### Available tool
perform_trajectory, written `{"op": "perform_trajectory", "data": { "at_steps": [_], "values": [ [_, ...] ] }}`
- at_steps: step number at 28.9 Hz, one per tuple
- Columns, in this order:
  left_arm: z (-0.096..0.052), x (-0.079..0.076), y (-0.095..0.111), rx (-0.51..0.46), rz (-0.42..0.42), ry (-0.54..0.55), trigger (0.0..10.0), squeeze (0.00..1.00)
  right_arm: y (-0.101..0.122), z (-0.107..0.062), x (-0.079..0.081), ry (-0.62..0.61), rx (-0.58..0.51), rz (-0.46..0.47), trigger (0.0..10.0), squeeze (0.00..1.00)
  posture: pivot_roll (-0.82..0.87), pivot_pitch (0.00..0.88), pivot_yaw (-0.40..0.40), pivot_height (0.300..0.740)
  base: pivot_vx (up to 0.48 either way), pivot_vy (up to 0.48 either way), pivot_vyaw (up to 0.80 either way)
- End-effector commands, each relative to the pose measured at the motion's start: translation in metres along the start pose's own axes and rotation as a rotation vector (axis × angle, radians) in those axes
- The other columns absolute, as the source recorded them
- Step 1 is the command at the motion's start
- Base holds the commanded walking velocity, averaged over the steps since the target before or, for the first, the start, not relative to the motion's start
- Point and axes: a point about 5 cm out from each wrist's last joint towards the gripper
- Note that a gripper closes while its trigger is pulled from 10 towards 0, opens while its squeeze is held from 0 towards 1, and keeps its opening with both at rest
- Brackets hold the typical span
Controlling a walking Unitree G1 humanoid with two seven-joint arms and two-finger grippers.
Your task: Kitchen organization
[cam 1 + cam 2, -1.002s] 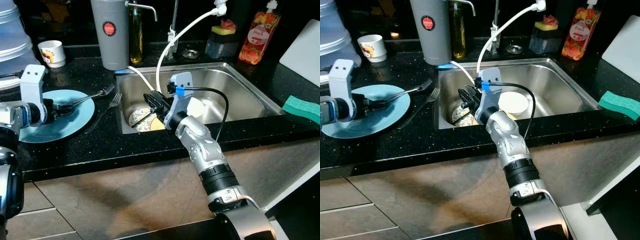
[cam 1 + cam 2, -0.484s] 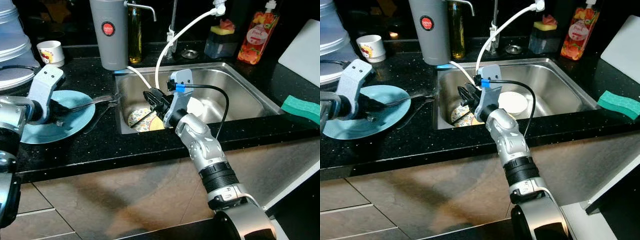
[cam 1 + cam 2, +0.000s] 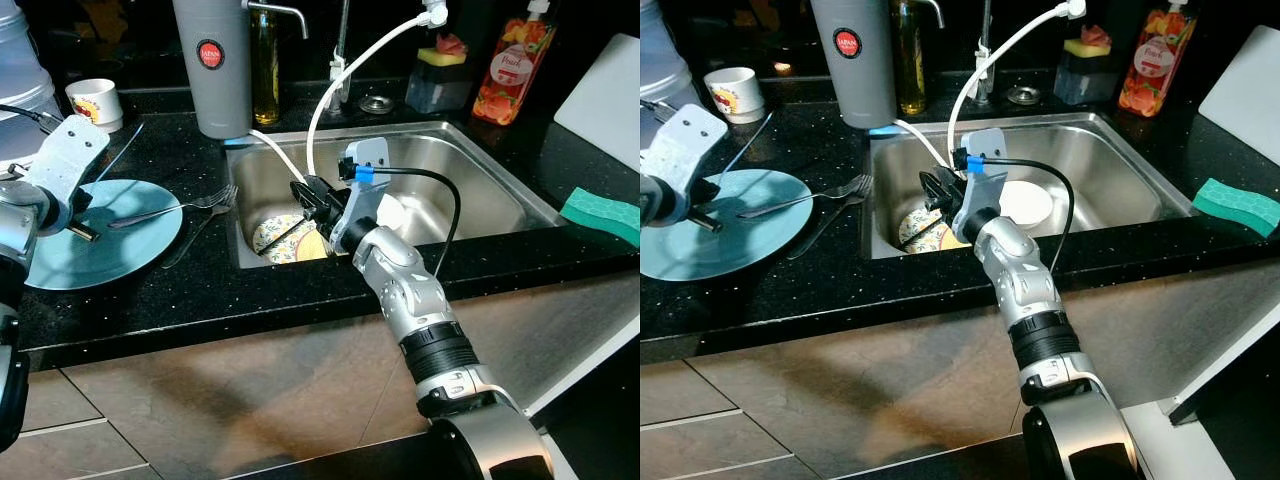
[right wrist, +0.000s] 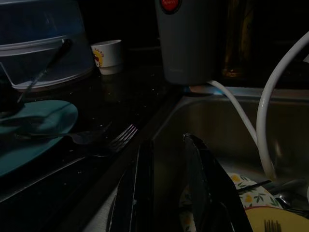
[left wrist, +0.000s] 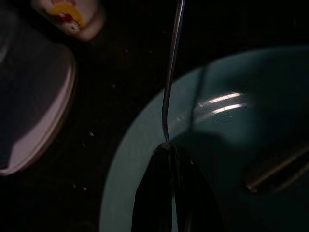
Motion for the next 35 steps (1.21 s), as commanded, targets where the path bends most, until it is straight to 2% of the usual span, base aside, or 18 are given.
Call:
{"op": "perform_trajectory", "data": {
  "at_steps": [1, 2, 3, 4, 7, 11, 12, 13, 14, 16, 18, 20, 21, 22, 27, 33, 34, 35],
  "values": [
    [0.003, -0.007, 0.001, -0.030, -0.010, -0.023, 10.0, 0.00, 0.002, 0.002, 0.000, 0.004, -0.007, -0.002, 10.0, 0.00, 0.02, 0.156, -0.031, 0.740, 0.000, 0.000, 0.00],
    [0.004, -0.009, 0.002, -0.038, -0.016, -0.032, 10.0, 0.07, 0.002, 0.002, 0.000, 0.004, -0.007, -0.002, 10.0, 0.00, 0.02, 0.156, -0.029, 0.740, 0.000, 0.000, 0.00],
    [0.005, -0.011, 0.004, -0.049, -0.025, -0.031, 3.8, 0.16, 0.002, 0.002, 0.000, 0.003, -0.007, -0.002, 10.0, 0.00, 0.02, 0.156, -0.029, 0.740, 0.000, 0.000, 0.00],
    [0.005, -0.012, 0.006, -0.062, -0.037, -0.023, 0.0, 0.11, 0.003, 0.002, 0.000, 0.002, -0.008, -0.002, 10.0, 0.00, 0.02, 0.156, -0.029, 0.740, 0.000, 0.000, 0.00],
    [0.006, -0.012, 0.008, -0.075, -0.047, -0.015, 0.0, 0.06, 0.003, 0.002, 0.000, 0.002, -0.009, -0.002, 10.0, 0.00, 0.02, 0.156, -0.029, 0.740, 0.000, 0.000, 0.00],
    [0.001, -0.026, 0.047, -0.365, -0.176, -0.087, 0.0, 0.00, 0.005, 0.002, -0.003, -0.013, -0.021, 0.004, 10.0, 0.00, 0.02, 0.146, -0.025, 0.740, 0.000, 0.000, 0.00],
    [0.001, -0.026, 0.047, -0.365, -0.176, -0.087, 0.0, 0.00, 0.005, 0.002, -0.003, -0.013, -0.021, 0.004, 10.0, 0.00, 0.02, 0.146, -0.025, 0.740, 0.000, 0.000, 0.00],
    [-0.004, -0.034, 0.063, -0.500, -0.277, -0.161, 0.0, 0.00, 0.007, 0.002, -0.005, -0.030, -0.036, 0.022, 10.0, 0.00, 0.02, 0.146, -0.025, 0.740, 0.000, 0.000, 0.00],
    [-0.004, -0.034, 0.063, -0.500, -0.277, -0.161, 0.0, 0.00, 0.007, 0.002, -0.005, -0.030, -0.036, 0.022, 10.0, 0.00, 0.02, 0.146, -0.025, 0.740, 0.000, 0.000, 0.00],
    [-0.018, -0.055, 0.087, -0.722, -0.425, -0.379, 0.0, 0.00, 0.018, 0.001, -0.012, -0.084, -0.111, 0.137, 10.0, 0.00, 0.02, 0.138, -0.022, 0.740, 0.000, 0.000, 0.00],
    [-0.022, -0.074, 0.086, -0.735, -0.404, -0.520, 0.0, 0.00, 0.027, 0.000, -0.016, -0.104, -0.182, 0.242, 10.0, 0.00, 0.02, 0.136, -0.018, 0.740, 0.000, 0.000, 0.00],
    [-0.022, -0.081, 0.081, -0.712, -0.361, -0.557, 0.0, 0.00, 0.031, 0.000, -0.016, -0.096, -0.216, 0.294, 10.0, 0.00, 0.02, 0.134, -0.016, 0.740, 0.000, 0.000, 0.00],
    [-0.020, -0.086, 0.075, -0.686, -0.349, -0.565, 0.0, 0.00, 0.037, -0.001, -0.016, -0.090, -0.253, 0.338, 10.0, 0.57, 0.02, 0.132, -0.013, 0.740, 0.000, 0.000, 0.00],
    [-0.018, -0.089, 0.070, -0.671, -0.354, -0.564, 0.0, 0.00, 0.041, -0.003, -0.014, -0.073, -0.281, 0.377, 10.0, 1.00, 0.02, 0.131, -0.012, 0.740, 0.000, 0.000, 0.00],
    [-0.016, -0.093, 0.065, -0.662, -0.401, -0.556, 0.0, 0.00, 0.044, -0.004, -0.009, -0.034, -0.295, 0.421, 10.0, 1.00, 0.02, 0.127, -0.011, 0.740, 0.000, 0.000, 0.00],
    [-0.019, -0.113, 0.063, -0.676, -0.514, -0.622, 0.0, 0.00, 0.045, -0.001, 0.018, 0.115, -0.249, 0.461, 10.0, 1.00, 0.02, 0.119, -0.010, 0.740, 0.000, 0.000, 0.00],
    [-0.020, -0.116, 0.064, -0.679, -0.524, -0.633, 0.0, 0.00, 0.044, 0.000, 0.025, 0.156, -0.219, 0.446, 10.0, 0.91, 0.02, 0.117, -0.011, 0.740, 0.000, 0.000, 0.00],
    [-0.021, -0.119, 0.064, -0.678, -0.528, -0.648, 0.0, 0.00, 0.042, 0.000, 0.032, 0.191, -0.193, 0.428, 10.0, 0.00, 0.02, 0.117, -0.011, 0.740, 0.000, 0.000, 0.00]
  ]
}}
Point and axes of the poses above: a point about 5 cm out from each wrist's last joint towards the gripper, its own z axis pointing out of the wrist towards the gripper, its own y axis along the axis of the wrist's last joint, x = y × z
